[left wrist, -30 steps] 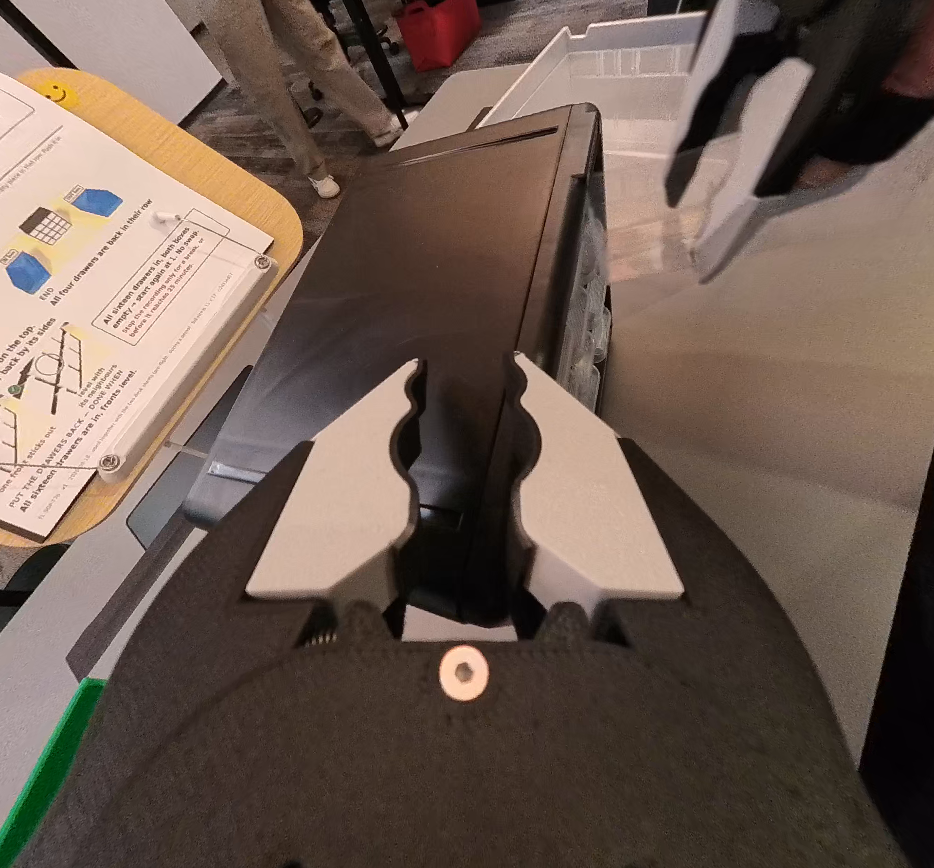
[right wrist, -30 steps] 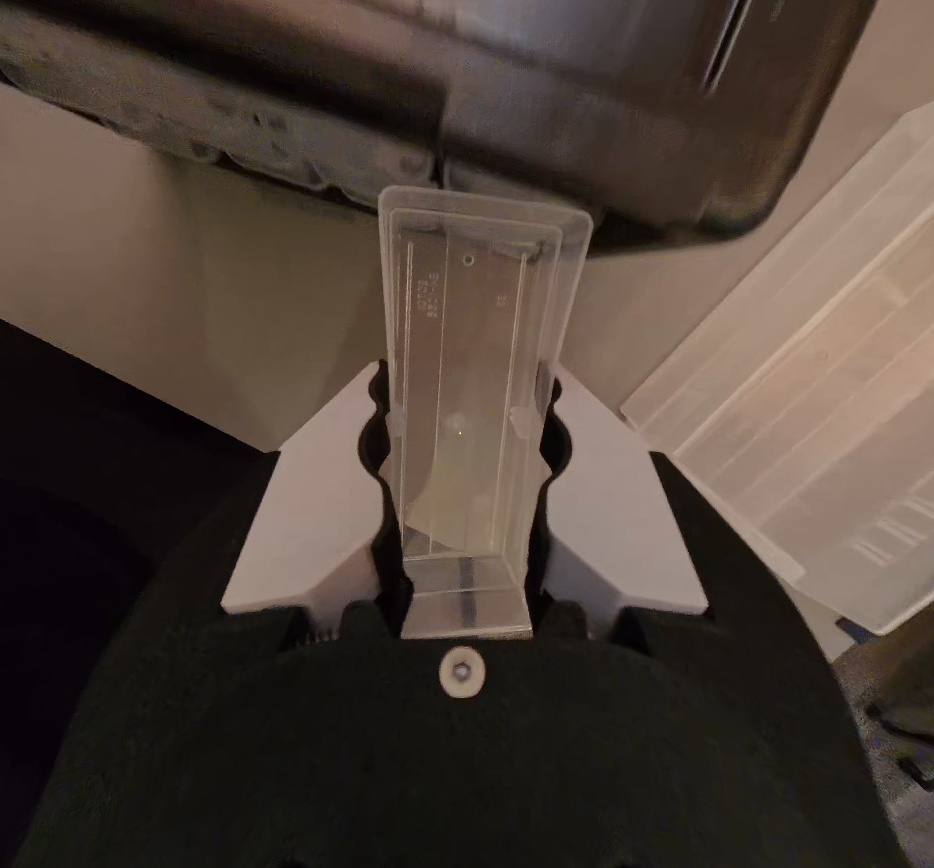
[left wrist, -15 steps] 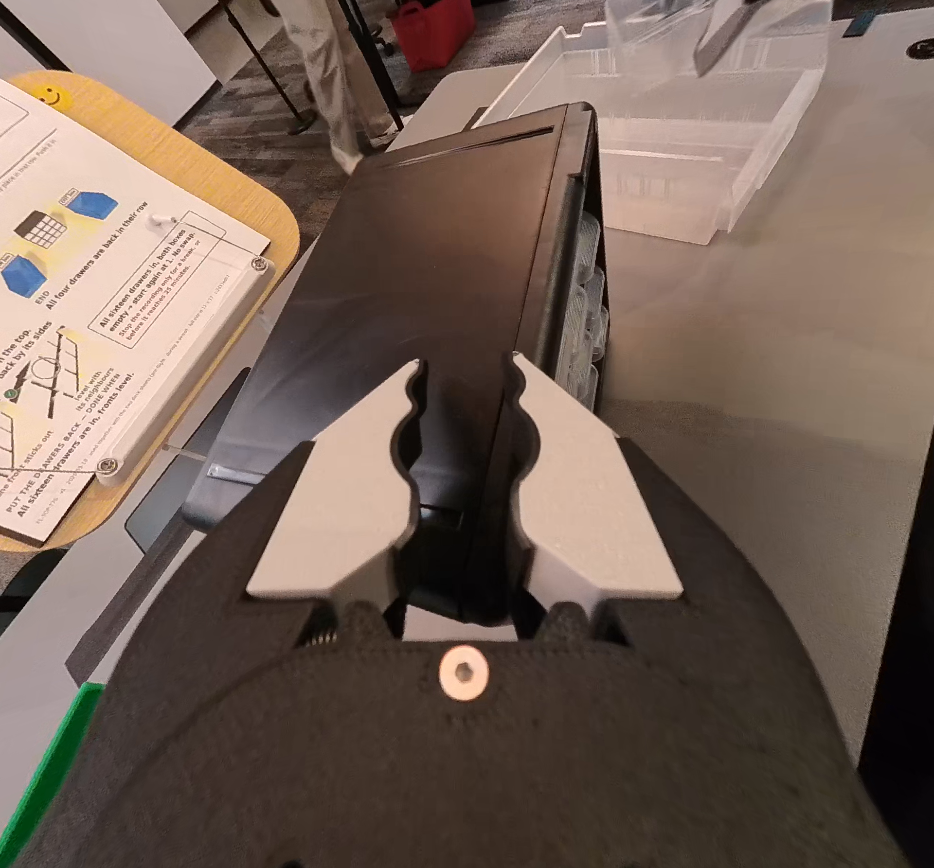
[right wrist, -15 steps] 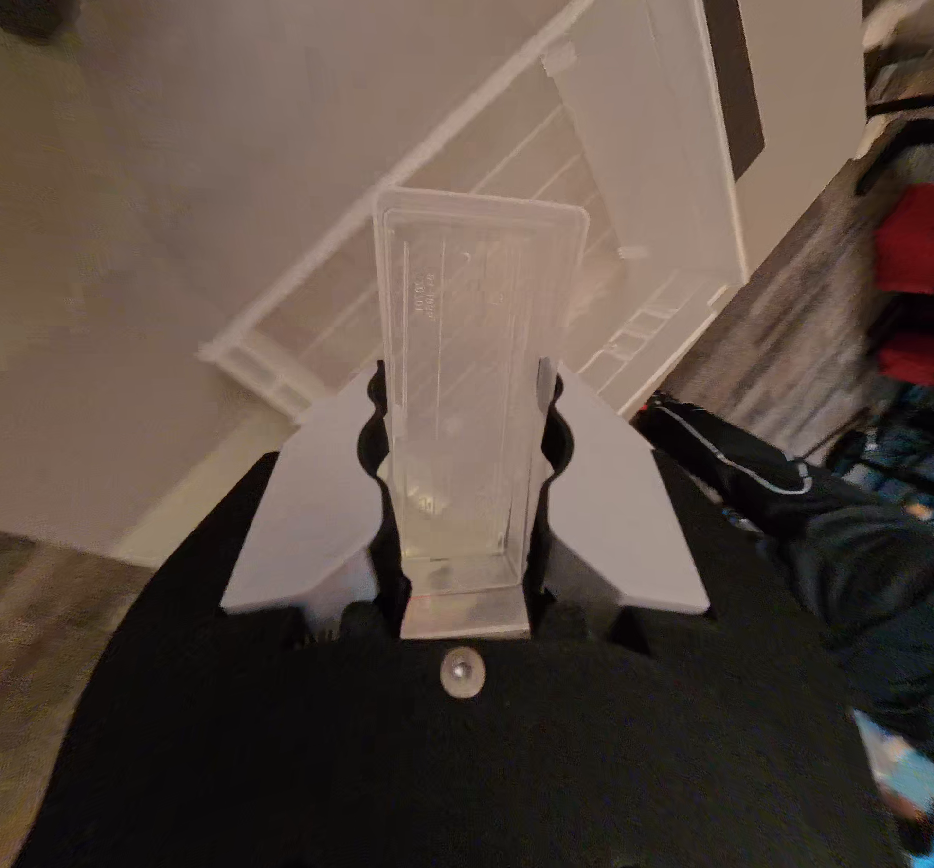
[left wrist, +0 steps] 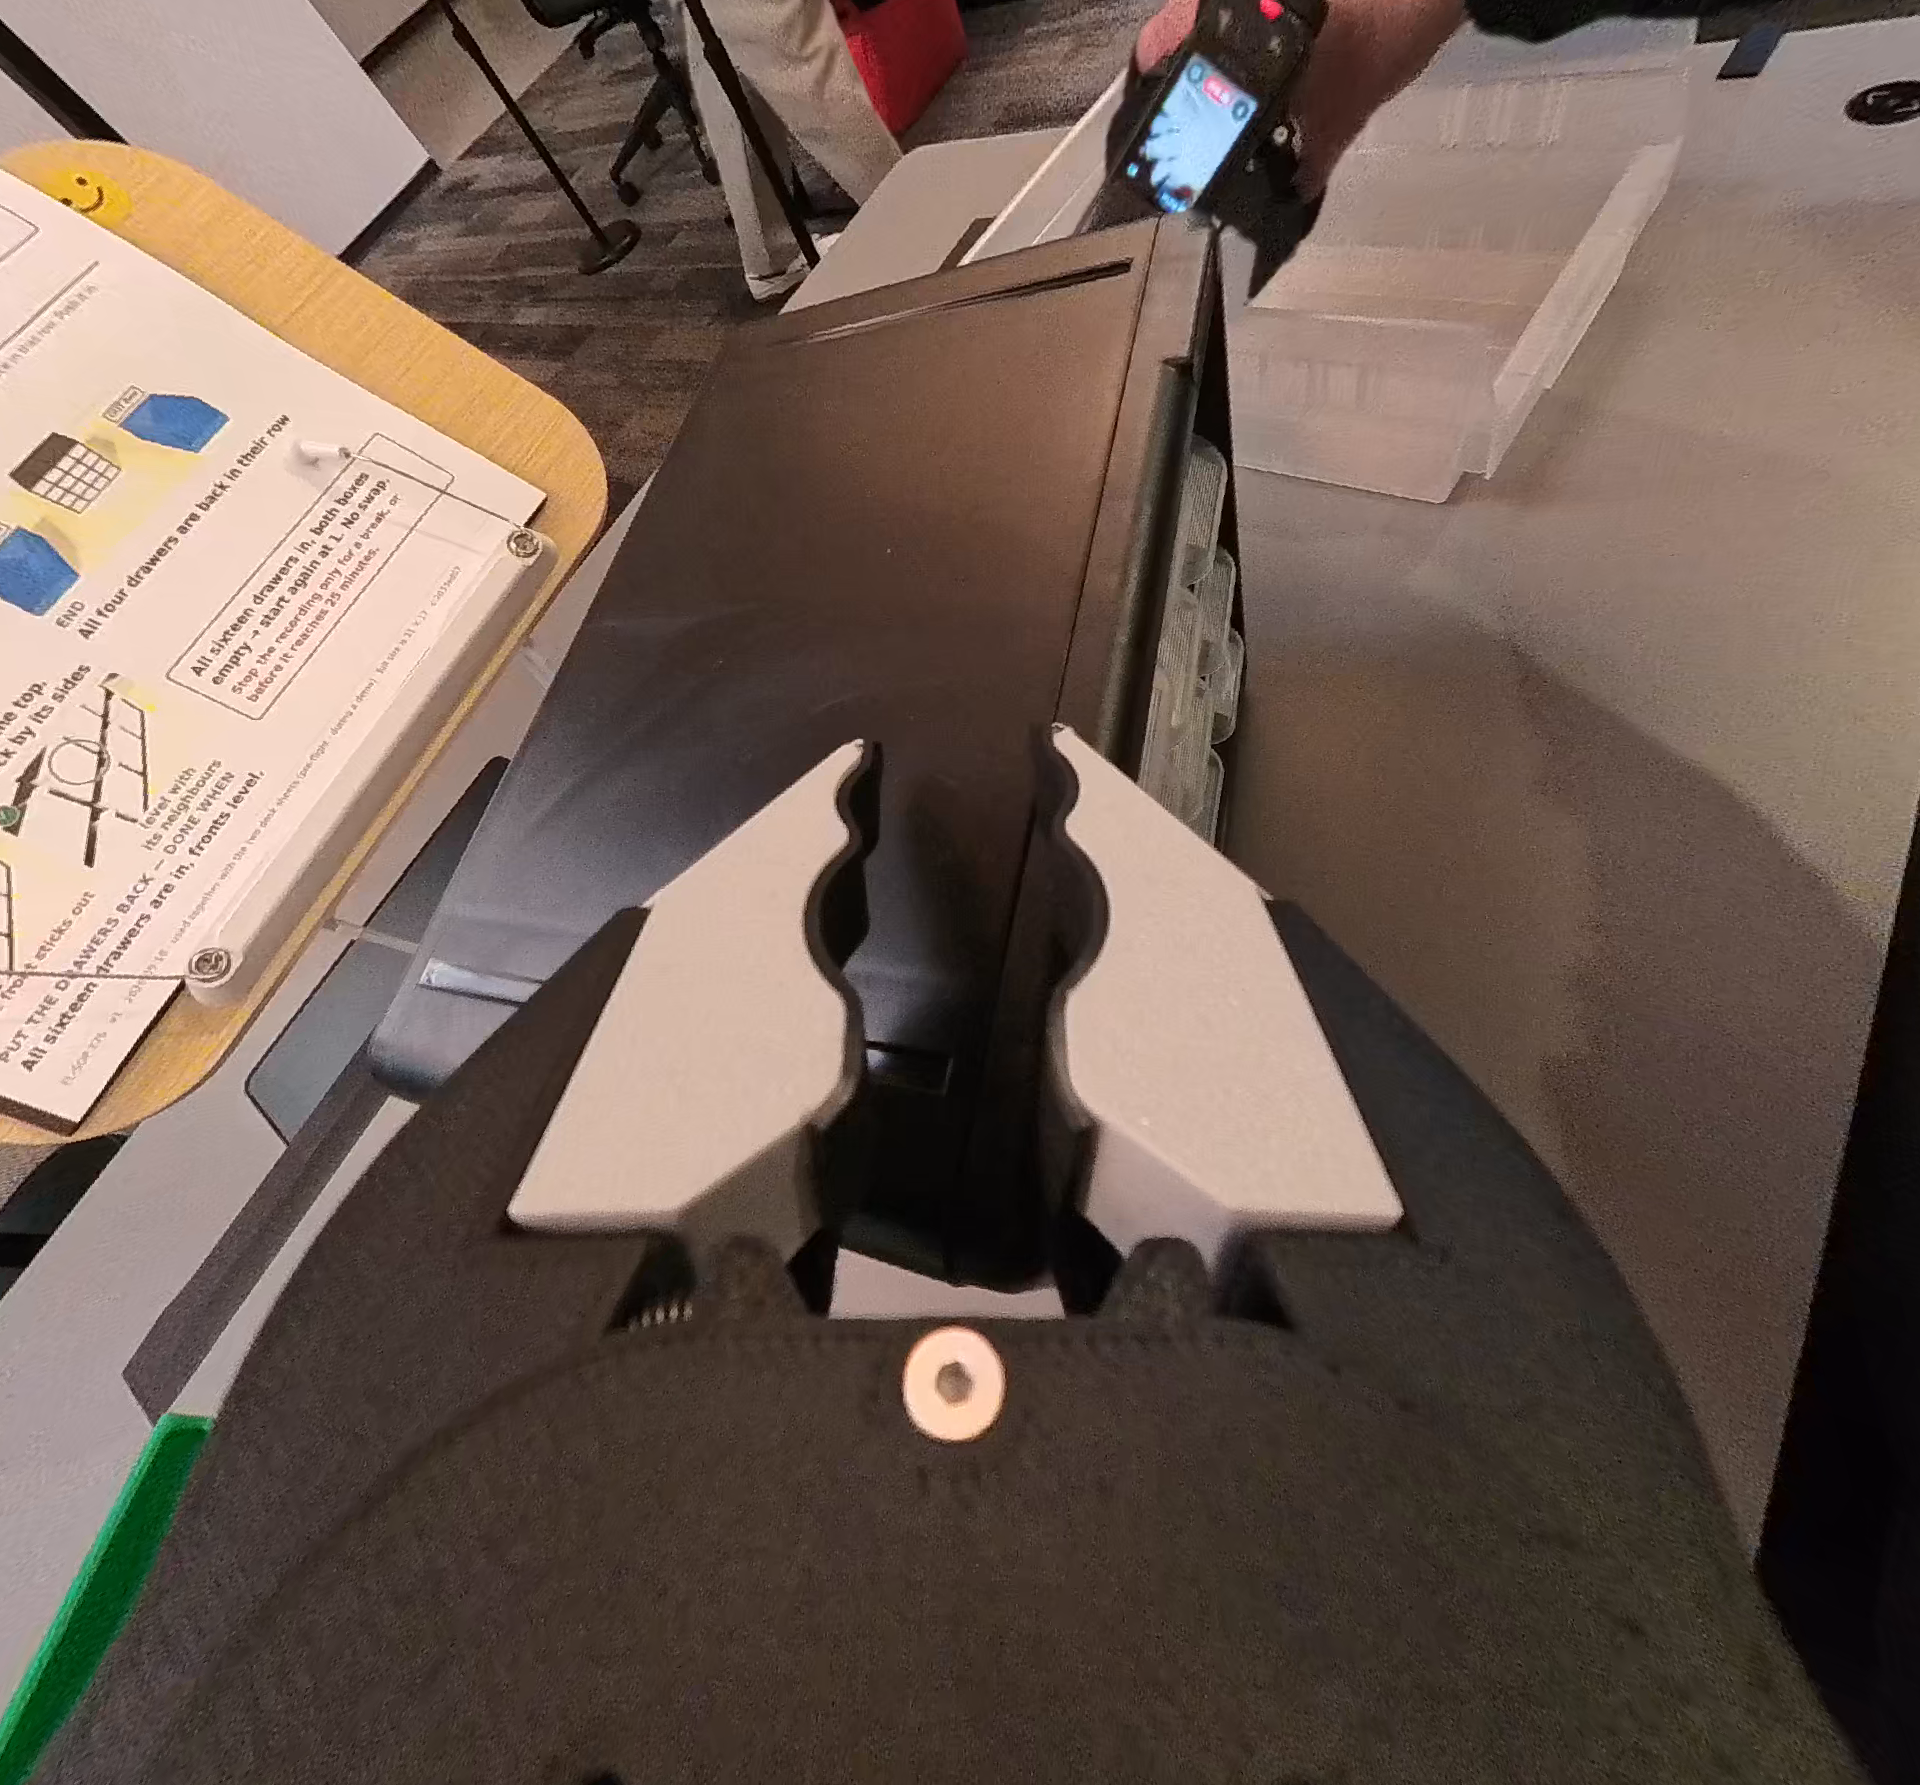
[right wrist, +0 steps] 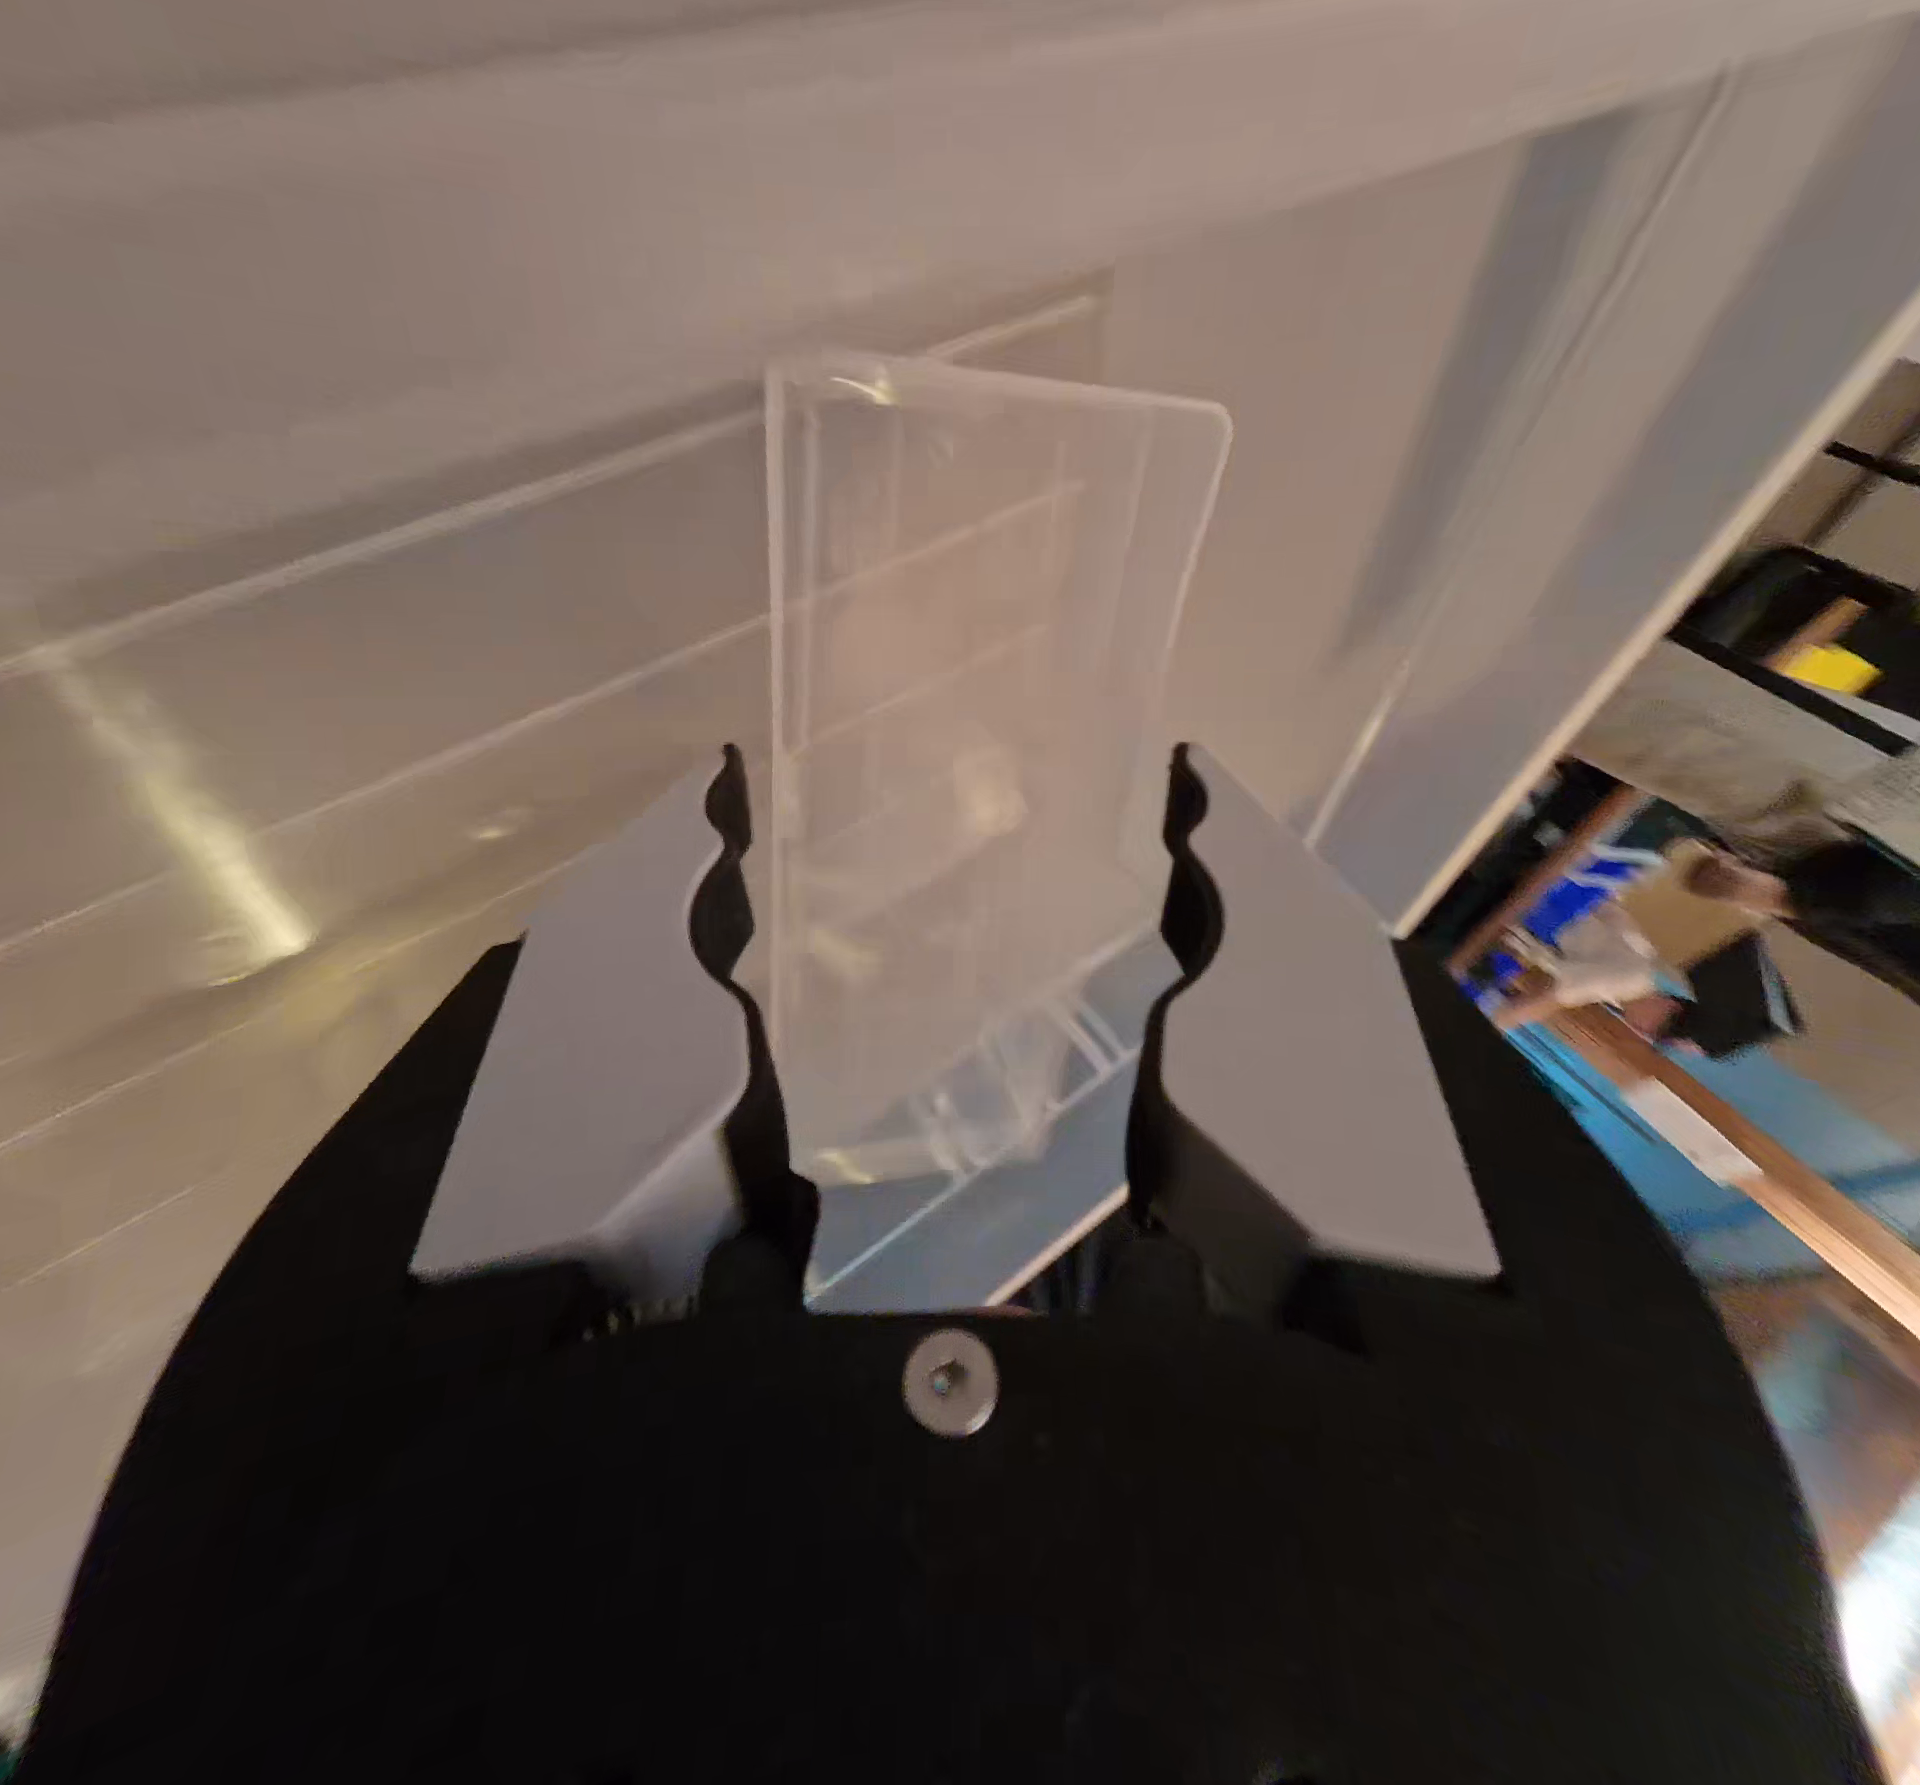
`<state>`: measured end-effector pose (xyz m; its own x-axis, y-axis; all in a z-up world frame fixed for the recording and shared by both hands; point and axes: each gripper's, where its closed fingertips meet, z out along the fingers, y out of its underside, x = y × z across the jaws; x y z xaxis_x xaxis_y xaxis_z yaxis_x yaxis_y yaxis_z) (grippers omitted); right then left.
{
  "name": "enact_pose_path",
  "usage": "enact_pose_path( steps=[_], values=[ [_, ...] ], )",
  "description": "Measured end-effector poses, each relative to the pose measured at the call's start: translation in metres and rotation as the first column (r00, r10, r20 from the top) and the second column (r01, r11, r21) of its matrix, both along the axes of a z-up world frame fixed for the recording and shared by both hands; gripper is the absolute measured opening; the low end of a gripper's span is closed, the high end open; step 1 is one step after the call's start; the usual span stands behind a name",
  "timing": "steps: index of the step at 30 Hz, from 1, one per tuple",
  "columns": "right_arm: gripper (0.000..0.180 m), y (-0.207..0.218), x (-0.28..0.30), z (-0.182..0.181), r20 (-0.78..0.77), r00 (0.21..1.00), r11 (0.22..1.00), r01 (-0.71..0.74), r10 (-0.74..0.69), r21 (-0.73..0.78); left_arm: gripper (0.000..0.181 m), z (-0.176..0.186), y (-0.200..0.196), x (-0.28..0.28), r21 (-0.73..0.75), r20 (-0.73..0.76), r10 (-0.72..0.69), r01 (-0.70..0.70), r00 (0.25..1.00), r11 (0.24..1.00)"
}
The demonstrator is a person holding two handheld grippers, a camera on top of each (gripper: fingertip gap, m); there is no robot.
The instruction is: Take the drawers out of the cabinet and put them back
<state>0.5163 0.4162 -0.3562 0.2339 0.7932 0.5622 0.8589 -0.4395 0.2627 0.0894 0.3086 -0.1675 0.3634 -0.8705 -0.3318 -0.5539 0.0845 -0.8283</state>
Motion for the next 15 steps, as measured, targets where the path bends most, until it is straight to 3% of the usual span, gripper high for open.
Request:
enact_pose_path(
  steps=[3,5,7,9,12,15],
  values=[
    [0.105,0.011,0.015,0.006,0.036,0.998,0.997,0.052,-0.055,0.065,0.028,0.000,0.000,0.000,0.001,0.001,-0.001,0.001,1.000,1.000],
    [0.100,0.009,0.015,0.014,0.013,0.997,0.994,0.072,-0.074,0.084,0.029,0.000,0.000,0.000,0.006,0.002,-0.002,0.002,1.000,1.000],
    [0.074,-0.001,0.014,0.032,0.015,0.996,0.988,0.091,-0.093,0.124,0.029,0.000,0.000,0.000,0.009,0.002,-0.003,0.003,1.000,1.000],
    [0.053,-0.030,-0.015,0.038,-0.172,0.981,0.991,0.109,-0.095,0.077,0.028,0.000,-0.001,0.000,0.013,0.004,-0.005,0.005,1.000,1.000],
    [0.062,-0.104,-0.058,0.031,-0.371,0.921,0.989,0.073,-0.116,-0.130,0.029,0.000,-0.001,0.000,0.015,0.004,-0.006,0.006,1.000,1.000],
    [0.070,-0.155,-0.090,0.028,-0.541,0.829,0.977,0.032,-0.143,-0.209,0.028,0.000,-0.001,0.000,0.014,0.003,-0.007,0.007,1.000,1.000]
  ],
)
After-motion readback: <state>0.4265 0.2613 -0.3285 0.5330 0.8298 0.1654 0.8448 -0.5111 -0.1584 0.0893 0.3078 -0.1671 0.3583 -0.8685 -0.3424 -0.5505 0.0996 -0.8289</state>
